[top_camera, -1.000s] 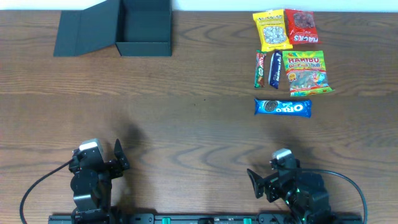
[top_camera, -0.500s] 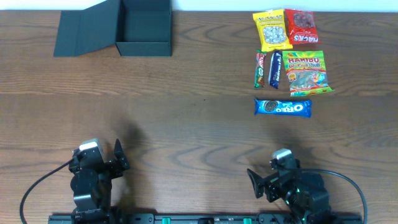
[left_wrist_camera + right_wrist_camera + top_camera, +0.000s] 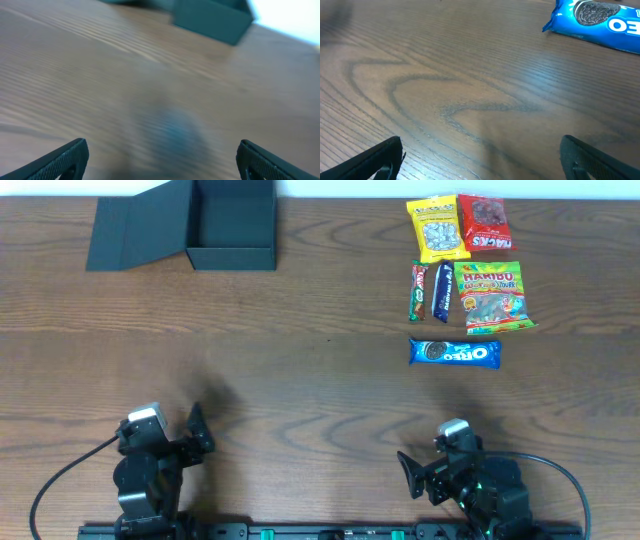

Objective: Pack container

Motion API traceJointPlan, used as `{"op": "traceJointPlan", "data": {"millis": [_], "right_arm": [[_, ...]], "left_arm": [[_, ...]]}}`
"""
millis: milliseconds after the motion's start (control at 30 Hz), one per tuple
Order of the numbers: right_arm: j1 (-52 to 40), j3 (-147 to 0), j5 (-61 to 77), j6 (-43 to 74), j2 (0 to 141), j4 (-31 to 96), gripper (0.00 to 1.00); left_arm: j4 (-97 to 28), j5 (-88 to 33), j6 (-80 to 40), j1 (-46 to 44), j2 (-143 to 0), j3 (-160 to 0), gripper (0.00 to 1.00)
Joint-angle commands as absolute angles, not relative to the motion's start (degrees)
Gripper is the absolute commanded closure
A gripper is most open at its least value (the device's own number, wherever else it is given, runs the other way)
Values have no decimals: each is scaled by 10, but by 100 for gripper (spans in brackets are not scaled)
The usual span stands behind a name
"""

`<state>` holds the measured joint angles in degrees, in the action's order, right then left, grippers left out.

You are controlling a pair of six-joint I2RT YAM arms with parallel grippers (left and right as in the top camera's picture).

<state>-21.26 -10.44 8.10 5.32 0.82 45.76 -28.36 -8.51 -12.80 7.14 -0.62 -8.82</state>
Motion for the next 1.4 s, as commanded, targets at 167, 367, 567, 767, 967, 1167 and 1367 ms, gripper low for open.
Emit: {"op": "traceJointPlan", "data": {"millis": [167, 367, 567, 767, 967, 1167, 1367], "right_arm": [[-218, -102, 84, 42, 3, 458, 1], [-218, -102, 84, 42, 3, 458, 1], [-218, -102, 84, 42, 3, 458, 1], [-218, -102, 84, 42, 3, 458, 1], [-218, -102, 84, 42, 3, 458, 1], [-218, -102, 84, 42, 3, 458, 1], [-218, -102, 84, 42, 3, 458, 1]], "left_arm": [[-280, -314, -358, 75, -3, -80, 5], [-126, -299, -290, 75, -8, -80, 5], [-30, -195, -278, 75, -112, -83, 4], [20, -151, -198, 75, -345, -171, 4], [-4, -144, -73, 75, -609, -375, 4], [-32, -94, 3, 38, -845, -593, 4], [-74, -13, 48, -31, -1029, -786, 5]]}}
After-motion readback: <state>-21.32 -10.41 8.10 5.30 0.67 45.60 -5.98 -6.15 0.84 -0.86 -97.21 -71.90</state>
